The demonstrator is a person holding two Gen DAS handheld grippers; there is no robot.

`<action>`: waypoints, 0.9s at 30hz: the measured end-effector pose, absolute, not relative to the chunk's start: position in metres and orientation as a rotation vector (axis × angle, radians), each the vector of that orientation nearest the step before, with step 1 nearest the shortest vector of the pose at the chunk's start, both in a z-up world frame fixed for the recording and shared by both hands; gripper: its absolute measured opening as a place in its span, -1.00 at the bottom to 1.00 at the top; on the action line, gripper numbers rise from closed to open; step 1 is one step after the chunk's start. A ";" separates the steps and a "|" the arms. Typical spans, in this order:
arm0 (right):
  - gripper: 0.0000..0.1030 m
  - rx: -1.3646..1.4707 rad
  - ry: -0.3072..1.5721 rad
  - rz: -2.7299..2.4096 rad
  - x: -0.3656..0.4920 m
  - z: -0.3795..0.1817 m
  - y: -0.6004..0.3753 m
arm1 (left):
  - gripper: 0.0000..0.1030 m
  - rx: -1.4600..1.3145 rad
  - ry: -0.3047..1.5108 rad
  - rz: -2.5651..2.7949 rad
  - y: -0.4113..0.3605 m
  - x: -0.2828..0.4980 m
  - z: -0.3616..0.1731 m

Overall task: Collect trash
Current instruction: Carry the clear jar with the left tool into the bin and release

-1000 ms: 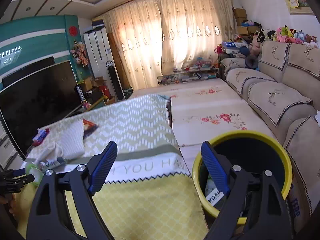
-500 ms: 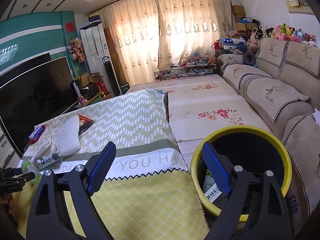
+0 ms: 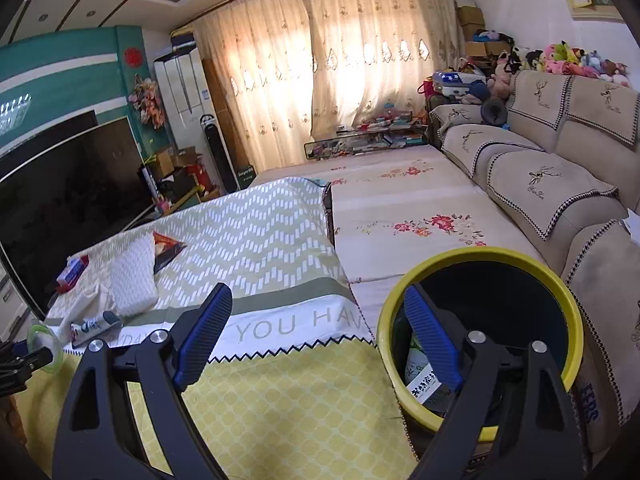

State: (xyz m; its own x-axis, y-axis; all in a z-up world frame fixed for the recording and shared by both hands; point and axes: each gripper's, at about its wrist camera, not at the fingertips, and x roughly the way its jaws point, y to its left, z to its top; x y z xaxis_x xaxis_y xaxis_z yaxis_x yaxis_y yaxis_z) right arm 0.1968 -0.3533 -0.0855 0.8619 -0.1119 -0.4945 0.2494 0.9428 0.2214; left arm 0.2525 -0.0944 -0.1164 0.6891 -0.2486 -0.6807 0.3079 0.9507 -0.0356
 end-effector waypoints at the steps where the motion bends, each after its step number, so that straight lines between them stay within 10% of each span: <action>1: 0.62 0.286 0.489 -0.197 0.195 -0.085 -0.354 | 0.41 0.085 0.742 -0.322 -0.098 0.250 -0.114; 27: 0.71 0.368 0.423 -0.617 0.079 -0.094 -0.502 | 0.41 0.293 0.733 -0.899 -0.398 0.257 -0.086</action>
State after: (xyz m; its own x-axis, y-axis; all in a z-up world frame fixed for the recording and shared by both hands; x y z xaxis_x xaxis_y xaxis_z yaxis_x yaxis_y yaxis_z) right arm 0.0786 -0.5021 -0.0938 0.7361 -0.4741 -0.4832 0.6211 0.7568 0.2037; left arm 0.2567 -0.3977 -0.0863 0.4040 -0.6042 -0.6868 0.7944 0.6041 -0.0641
